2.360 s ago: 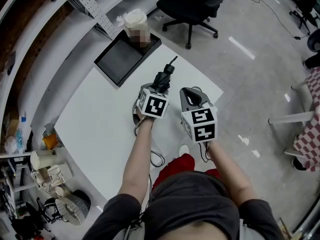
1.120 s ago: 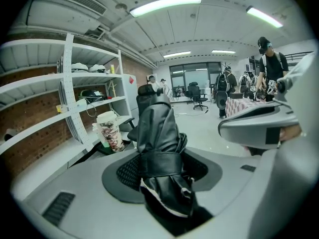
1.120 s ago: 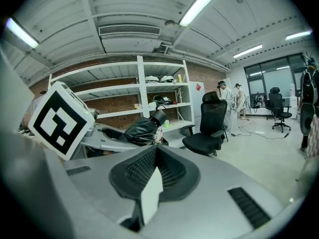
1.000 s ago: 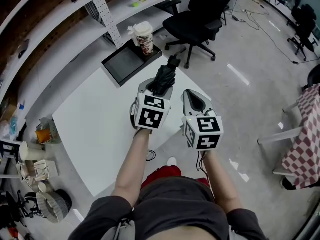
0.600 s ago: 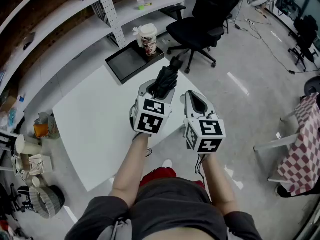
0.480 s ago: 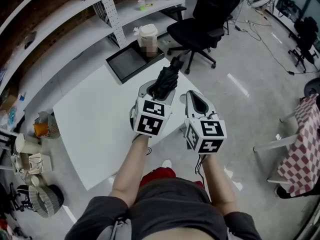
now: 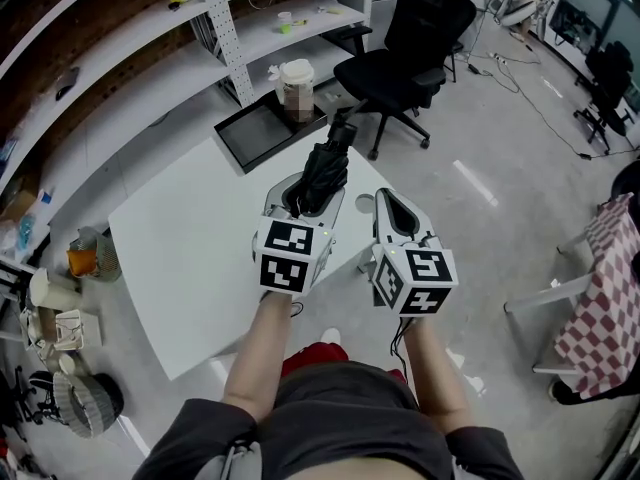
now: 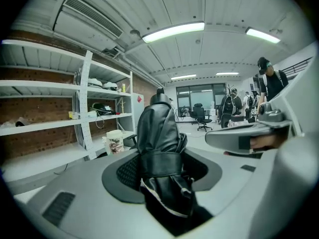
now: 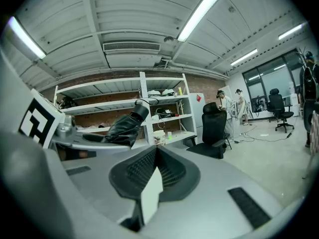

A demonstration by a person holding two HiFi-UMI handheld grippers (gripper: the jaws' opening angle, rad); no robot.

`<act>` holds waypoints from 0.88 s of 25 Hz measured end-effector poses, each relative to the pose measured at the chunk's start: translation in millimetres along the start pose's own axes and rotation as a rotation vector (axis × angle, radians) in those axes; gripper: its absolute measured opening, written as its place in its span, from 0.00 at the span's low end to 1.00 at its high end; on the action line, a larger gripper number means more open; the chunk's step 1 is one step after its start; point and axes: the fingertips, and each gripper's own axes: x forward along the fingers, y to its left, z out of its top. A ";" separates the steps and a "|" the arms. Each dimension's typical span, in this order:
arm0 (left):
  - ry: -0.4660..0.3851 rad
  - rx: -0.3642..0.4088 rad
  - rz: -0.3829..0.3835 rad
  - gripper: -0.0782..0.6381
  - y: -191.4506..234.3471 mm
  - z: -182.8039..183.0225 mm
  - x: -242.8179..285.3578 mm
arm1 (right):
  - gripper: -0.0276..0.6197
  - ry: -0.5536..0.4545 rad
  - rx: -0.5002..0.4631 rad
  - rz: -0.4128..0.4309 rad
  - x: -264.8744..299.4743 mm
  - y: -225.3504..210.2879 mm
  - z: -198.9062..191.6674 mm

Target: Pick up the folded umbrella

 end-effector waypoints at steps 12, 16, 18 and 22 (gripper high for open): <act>-0.104 -0.082 -0.001 0.41 -8.1 14.2 -33.4 | 0.07 -0.033 0.012 0.019 -19.4 2.3 10.5; -0.137 -0.083 0.008 0.41 -8.4 17.1 -45.2 | 0.07 -0.036 0.018 0.021 -24.7 5.3 9.5; -0.157 -0.087 0.014 0.41 -8.2 19.9 -50.8 | 0.07 -0.037 0.020 0.026 -26.6 7.4 9.3; -0.179 -0.094 0.024 0.41 -7.1 23.4 -61.5 | 0.07 -0.040 0.019 0.036 -30.4 12.2 10.0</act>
